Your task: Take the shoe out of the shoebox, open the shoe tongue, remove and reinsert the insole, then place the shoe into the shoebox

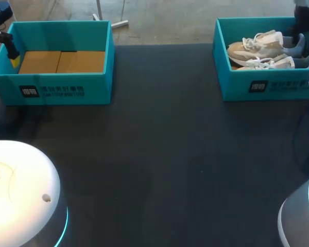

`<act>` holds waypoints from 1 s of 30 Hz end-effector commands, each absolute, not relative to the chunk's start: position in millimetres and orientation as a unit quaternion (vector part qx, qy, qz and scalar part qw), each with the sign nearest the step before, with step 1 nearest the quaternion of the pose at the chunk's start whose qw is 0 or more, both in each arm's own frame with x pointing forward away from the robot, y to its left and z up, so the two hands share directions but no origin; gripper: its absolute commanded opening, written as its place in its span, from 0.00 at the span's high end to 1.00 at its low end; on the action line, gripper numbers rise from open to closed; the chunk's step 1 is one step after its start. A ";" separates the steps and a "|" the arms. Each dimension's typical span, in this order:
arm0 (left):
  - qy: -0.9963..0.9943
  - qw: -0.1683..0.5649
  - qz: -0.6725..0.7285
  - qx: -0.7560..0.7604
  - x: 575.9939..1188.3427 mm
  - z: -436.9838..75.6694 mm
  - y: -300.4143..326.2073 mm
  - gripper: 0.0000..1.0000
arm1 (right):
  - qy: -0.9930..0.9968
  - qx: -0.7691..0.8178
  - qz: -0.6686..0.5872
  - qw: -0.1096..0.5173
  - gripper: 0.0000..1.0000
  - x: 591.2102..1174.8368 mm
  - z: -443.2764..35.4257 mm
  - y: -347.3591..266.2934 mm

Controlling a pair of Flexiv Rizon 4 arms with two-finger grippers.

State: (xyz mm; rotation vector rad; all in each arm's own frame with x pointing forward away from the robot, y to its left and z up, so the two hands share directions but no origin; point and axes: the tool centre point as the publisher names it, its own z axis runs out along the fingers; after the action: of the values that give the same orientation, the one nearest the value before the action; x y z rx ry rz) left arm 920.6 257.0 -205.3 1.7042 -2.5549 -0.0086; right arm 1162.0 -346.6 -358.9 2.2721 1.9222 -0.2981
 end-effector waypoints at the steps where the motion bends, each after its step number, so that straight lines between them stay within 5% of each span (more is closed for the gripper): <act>1: -0.831 0.035 -0.004 0.555 920.3 -205.0 257.1 0.00 | 0.643 0.756 -0.091 0.083 0.00 1150.8 -335.1 -340.1; 30: -0.831 0.035 -0.004 0.555 920.3 -205.0 257.1 0.00 | 0.656 0.753 0.006 0.058 0.00 1037.6 -222.3 -260.5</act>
State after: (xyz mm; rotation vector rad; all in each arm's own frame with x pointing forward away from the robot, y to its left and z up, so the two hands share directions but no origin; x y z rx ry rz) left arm 920.6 257.0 -205.3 1.7041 -2.5550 -0.0086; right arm 1085.5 -269.3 -232.3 2.3741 2.0611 -0.1495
